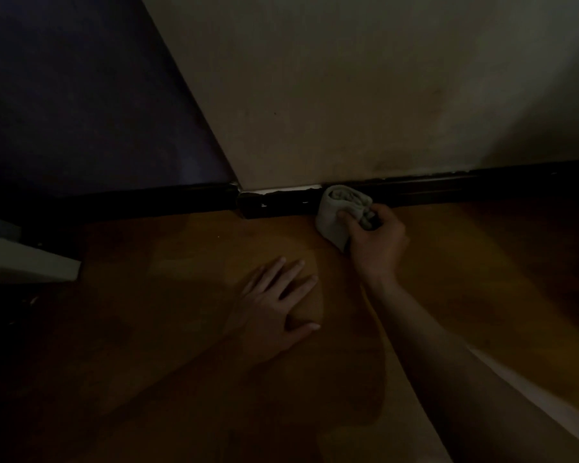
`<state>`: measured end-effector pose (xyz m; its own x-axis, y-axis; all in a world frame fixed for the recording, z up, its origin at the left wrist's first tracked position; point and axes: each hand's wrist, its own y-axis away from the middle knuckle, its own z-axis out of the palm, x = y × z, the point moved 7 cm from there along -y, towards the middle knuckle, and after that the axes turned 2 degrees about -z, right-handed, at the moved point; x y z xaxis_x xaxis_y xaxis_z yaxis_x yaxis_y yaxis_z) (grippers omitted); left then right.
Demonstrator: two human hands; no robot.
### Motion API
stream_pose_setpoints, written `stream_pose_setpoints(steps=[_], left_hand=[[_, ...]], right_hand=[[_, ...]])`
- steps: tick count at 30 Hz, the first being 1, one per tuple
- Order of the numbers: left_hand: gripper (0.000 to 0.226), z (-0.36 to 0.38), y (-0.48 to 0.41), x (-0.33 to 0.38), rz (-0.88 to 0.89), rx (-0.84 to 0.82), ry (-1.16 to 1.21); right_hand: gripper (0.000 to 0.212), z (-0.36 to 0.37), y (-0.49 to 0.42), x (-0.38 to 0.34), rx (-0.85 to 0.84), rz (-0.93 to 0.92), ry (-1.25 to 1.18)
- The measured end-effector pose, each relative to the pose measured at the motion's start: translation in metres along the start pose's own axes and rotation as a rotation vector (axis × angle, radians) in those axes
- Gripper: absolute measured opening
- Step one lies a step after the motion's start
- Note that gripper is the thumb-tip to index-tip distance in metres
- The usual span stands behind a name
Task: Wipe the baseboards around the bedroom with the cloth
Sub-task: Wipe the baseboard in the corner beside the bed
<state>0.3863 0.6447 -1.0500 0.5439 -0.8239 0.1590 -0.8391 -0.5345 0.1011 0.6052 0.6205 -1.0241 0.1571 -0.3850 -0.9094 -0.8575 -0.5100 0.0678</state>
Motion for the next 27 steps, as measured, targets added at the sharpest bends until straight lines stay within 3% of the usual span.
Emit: stream_pose_setpoints(steps=[3,9,15,20,27], left_hand=[[0.074,0.004,0.0,0.001,-0.016,0.004,-0.015],[0.071,0.007,-0.001,0.002,-0.032,-0.009,-0.023],[0.07,0.004,0.0,0.003,-0.035,0.007,-0.009],[0.068,0.003,-0.001,0.007,-0.088,0.055,0.028],[0.071,0.0,-0.018,0.016,-0.122,0.007,0.065]], right_hand=[[0.03,-0.003,0.0,0.001,0.022,-0.012,0.009],[0.03,0.031,0.012,-0.012,-0.099,-0.02,0.001],[0.029,0.012,0.01,-0.005,0.016,-0.013,0.013],[0.027,0.032,0.01,-0.01,-0.084,-0.059,0.022],[0.025,-0.034,-0.015,0.013,0.057,-0.019,-0.043]])
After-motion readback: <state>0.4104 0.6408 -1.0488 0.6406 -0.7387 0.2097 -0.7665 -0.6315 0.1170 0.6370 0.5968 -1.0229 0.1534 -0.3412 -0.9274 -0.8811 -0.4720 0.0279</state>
